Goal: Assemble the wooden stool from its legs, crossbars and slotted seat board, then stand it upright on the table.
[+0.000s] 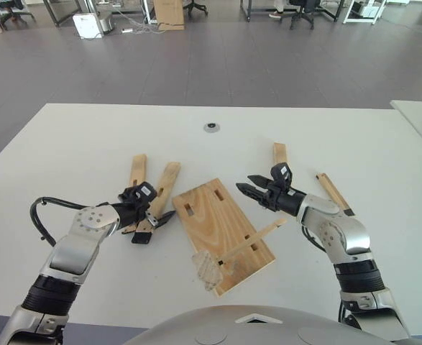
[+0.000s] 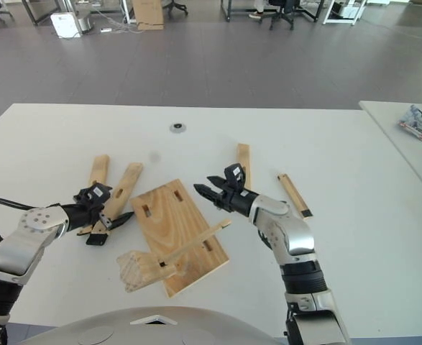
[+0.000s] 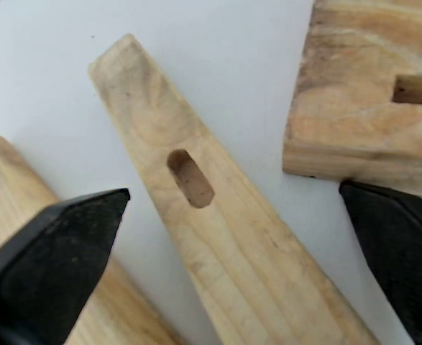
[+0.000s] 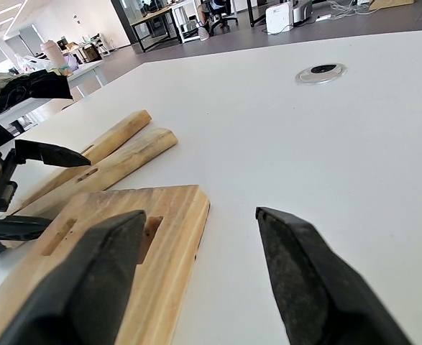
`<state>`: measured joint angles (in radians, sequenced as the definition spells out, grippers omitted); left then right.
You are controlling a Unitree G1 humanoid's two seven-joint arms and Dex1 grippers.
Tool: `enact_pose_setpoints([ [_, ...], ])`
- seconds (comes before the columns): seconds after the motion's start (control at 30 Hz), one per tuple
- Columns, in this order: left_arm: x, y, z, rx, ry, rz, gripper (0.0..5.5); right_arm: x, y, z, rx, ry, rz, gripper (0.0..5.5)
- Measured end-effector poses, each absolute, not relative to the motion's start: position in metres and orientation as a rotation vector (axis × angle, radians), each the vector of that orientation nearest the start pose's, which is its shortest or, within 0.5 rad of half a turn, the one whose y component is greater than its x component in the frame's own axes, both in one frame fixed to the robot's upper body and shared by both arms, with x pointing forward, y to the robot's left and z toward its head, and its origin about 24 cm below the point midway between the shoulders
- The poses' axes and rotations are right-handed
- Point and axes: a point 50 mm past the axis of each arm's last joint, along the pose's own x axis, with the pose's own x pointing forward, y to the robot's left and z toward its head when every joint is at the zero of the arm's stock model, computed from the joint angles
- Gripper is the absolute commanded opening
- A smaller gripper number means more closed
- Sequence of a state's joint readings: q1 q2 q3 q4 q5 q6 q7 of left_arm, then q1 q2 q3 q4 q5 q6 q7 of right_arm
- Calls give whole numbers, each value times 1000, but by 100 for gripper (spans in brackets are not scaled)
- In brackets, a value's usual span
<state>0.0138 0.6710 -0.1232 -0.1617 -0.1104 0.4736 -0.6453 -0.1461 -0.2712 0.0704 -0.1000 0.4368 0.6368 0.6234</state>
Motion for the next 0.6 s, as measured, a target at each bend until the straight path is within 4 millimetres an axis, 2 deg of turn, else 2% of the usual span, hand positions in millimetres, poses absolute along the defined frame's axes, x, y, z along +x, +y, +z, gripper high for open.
enact_pose_setpoints([
  [0.13,230,221,41,404,569,-673,455,257,-132,54,245,378,796,289],
  [0.37,227,241,32,290,649,-688,340,259,-132,55,257,363,757,289],
  [0.6,235,267,34,362,660,-684,216,259,-131,54,262,362,746,289],
])
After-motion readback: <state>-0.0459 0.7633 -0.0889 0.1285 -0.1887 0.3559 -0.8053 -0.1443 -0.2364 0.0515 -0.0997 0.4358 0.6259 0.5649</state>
